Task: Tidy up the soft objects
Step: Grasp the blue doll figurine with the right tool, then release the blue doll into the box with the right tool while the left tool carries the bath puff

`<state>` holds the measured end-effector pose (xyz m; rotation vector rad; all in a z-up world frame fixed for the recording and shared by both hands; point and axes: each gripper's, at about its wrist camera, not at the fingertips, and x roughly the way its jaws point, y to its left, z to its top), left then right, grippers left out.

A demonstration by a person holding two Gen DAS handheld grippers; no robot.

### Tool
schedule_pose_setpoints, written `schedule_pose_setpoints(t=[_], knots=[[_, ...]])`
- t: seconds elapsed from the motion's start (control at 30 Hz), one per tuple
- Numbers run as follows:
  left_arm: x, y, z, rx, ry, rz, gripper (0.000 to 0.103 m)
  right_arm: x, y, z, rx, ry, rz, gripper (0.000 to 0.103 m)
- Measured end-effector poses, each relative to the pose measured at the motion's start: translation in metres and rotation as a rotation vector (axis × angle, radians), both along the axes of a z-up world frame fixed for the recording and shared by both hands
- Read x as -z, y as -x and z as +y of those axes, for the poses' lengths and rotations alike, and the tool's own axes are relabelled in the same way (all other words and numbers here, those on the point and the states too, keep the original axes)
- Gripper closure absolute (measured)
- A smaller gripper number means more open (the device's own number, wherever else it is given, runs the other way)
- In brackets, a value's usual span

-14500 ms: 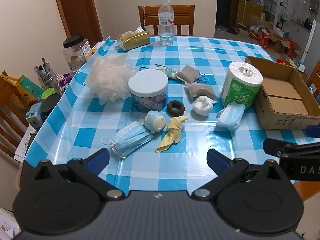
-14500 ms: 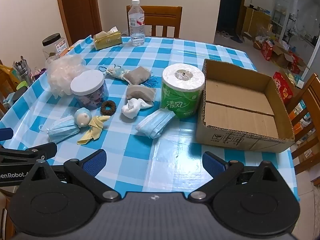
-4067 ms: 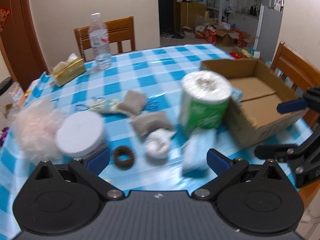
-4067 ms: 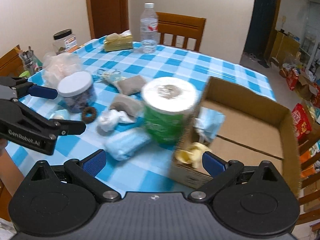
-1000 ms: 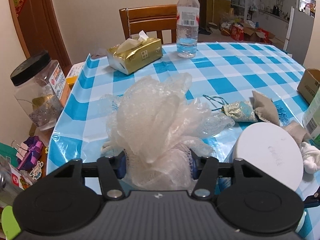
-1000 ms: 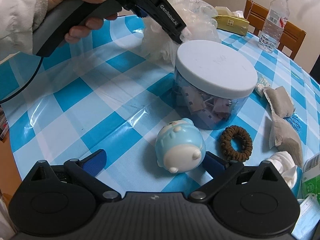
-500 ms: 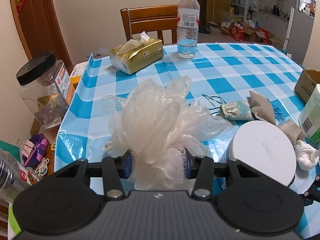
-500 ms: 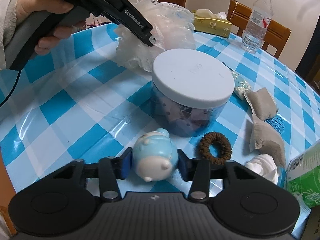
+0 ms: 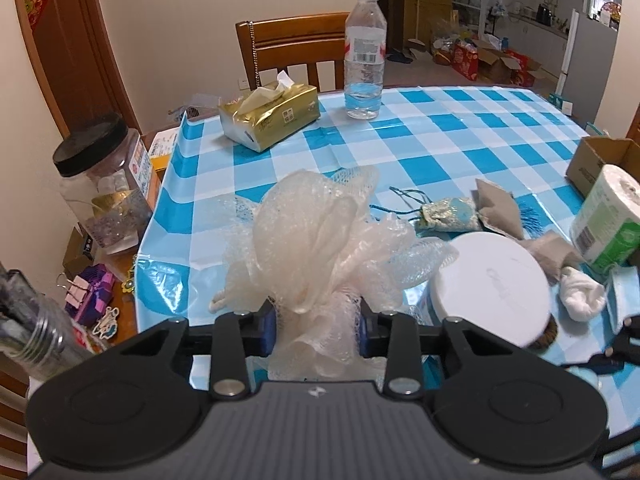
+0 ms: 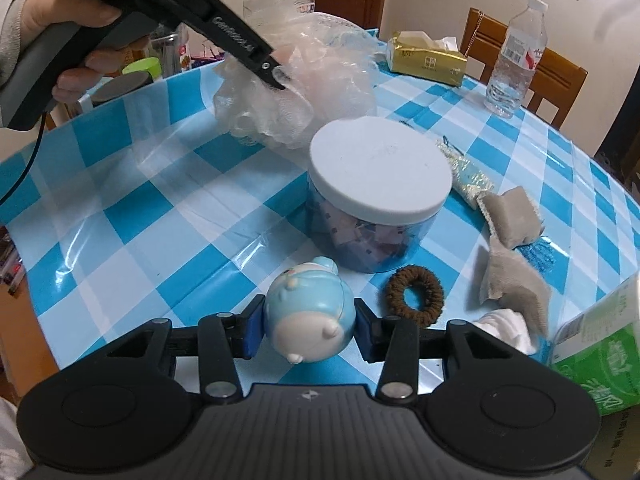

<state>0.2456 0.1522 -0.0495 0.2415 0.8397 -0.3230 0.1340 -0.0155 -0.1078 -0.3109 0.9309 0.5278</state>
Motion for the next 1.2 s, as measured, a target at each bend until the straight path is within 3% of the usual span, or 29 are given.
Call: schedule_pose_setpoints(t=[0.67,1.2], knots=[[-0.073,0.077,-0.038,0.12,-0.023,0.013,0.07,-0.061,0.029,-0.057,-0.018,-0.048,-0.026,0.053],[-0.107,0.116,-0.171,0.335,0.04,0.024,0.07,-0.097,0.066,-0.182,0.105,-0.025,-0.071,0.053]])
